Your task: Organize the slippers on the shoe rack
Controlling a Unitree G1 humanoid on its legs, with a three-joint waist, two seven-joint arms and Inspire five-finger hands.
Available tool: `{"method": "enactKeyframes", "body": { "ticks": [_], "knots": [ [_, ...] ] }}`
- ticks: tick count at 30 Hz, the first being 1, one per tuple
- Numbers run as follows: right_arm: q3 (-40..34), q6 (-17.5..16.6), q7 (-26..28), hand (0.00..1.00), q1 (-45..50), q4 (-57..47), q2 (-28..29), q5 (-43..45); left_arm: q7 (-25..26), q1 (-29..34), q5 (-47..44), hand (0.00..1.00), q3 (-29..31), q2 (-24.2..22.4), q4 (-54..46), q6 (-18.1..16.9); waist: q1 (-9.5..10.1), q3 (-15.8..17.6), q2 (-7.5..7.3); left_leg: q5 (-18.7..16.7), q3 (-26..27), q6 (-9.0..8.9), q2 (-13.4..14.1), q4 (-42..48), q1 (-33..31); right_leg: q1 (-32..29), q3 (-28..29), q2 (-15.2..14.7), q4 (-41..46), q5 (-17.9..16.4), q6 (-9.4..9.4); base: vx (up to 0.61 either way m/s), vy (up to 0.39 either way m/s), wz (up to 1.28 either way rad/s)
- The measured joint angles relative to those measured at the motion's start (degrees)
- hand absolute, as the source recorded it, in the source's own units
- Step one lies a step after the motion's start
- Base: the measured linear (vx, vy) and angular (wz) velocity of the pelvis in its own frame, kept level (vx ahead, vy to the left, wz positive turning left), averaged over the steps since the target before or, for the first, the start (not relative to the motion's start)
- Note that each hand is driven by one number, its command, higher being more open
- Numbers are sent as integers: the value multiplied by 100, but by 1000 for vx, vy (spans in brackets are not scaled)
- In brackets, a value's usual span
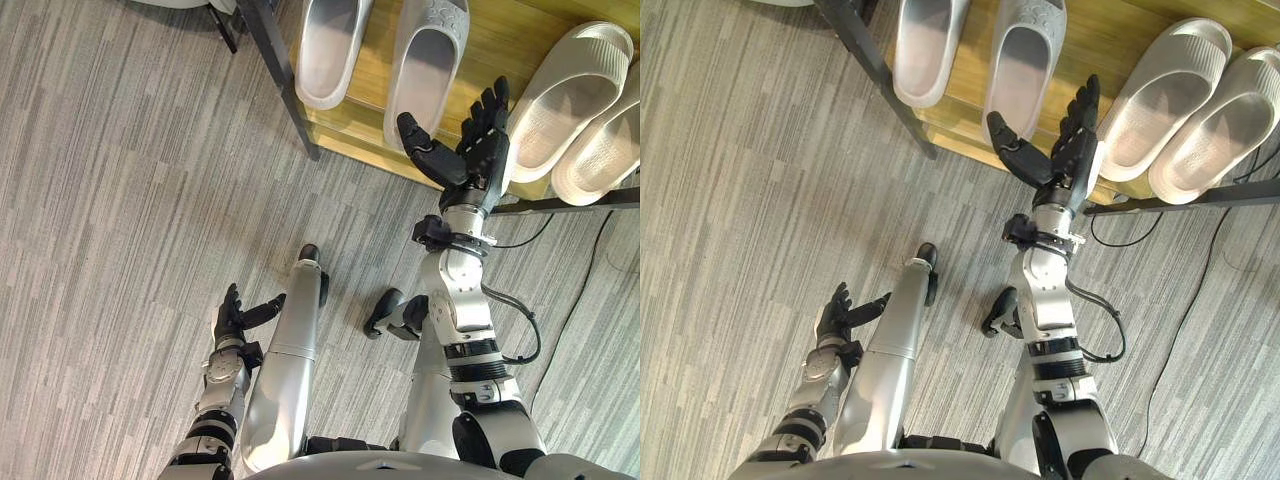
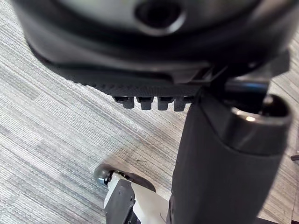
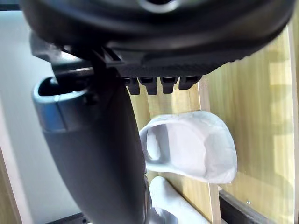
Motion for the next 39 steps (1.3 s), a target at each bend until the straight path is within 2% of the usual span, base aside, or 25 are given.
{"method": "enactKeyframes", "body": {
  "ticks": [7,21,28,35,39],
  "knots": [
    [472,2,309,100,-467,336,-69,148,-107,-3,79,100,-9,-41,-6,-44,88,2,1,51,-47,-8,-102,-57,-13,28,-76,-106,5,-13,-7,-5,38,10],
    [387,5,180,100,-1181,941,-722,471,-173,24,244,100,-31,-52,130,-39,121,27,41,160,-206,-53,-251,-78,-105,30,-251,-242,124,-73,-52,1,21,8],
    [378,104,170,100,-1213,882,-771,443,-173,66,242,100,-27,-63,137,-35,116,50,85,175,-209,-67,-223,-41,-105,25,-253,-225,165,-87,-82,0,0,0],
    [294,137,171,100,-284,-188,-593,130,-169,92,242,100,-16,-62,121,16,85,75,128,118,-157,-18,-169,-27,186,333,-224,-173,74,-78,-64,21,32,-5],
    [232,138,171,100,613,-798,-322,-66,-164,224,241,100,5,-4,122,82,60,72,123,109,-37,38,-17,-363,762,843,-199,-37,-339,41,-2,19,20,-18]
  ]
}}
